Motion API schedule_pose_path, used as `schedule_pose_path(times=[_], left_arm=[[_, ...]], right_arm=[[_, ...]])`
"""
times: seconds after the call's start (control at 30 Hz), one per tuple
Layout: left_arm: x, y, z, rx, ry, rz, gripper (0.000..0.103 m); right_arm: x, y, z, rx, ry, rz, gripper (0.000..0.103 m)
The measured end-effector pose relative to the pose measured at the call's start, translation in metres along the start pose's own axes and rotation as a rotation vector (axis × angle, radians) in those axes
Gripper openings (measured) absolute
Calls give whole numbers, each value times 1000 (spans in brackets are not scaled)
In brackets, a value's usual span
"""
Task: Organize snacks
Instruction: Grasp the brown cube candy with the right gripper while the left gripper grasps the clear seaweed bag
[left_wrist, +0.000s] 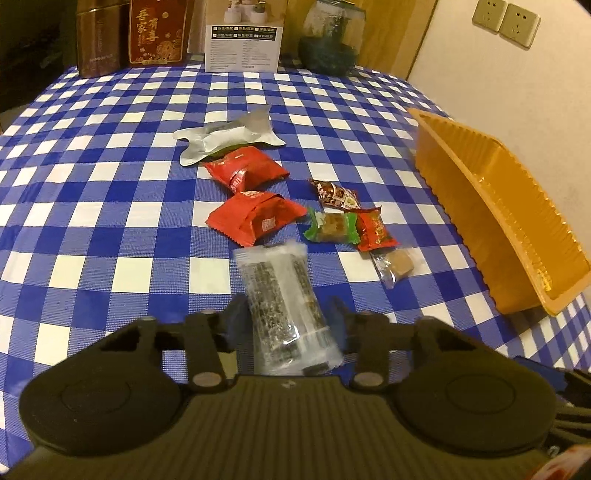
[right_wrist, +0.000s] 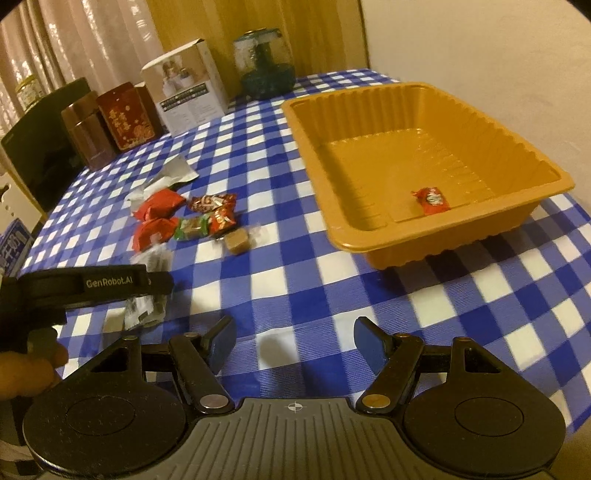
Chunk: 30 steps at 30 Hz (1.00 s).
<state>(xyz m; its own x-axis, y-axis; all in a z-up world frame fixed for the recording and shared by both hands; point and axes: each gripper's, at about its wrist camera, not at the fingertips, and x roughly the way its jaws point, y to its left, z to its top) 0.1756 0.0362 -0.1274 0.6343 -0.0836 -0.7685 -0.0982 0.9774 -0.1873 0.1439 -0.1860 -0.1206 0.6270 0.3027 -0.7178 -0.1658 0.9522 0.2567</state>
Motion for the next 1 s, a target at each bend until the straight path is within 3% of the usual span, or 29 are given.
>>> schedule_pose_path(times=[0.3,0.53,0.8,0.9,1.0], left_arm=[[-25,25,-5,-16,-12,15,38],[-42,38,-7,-37,-21,9,38],[-46,41,-9,-56,-21,-12,38],[-47,41,-9,-56,-22,-14,38],[-48,41,-9,-60,-23,-15,38]], right_arm=[[23,35,12,-119,-44,59,71],[61,53,23,-214,-67,24,71],[84,55,30,-234,-116,-14,71],[88,57,32,-250,-133,-27,60],[89,57,32,-268,-142,-33,55]])
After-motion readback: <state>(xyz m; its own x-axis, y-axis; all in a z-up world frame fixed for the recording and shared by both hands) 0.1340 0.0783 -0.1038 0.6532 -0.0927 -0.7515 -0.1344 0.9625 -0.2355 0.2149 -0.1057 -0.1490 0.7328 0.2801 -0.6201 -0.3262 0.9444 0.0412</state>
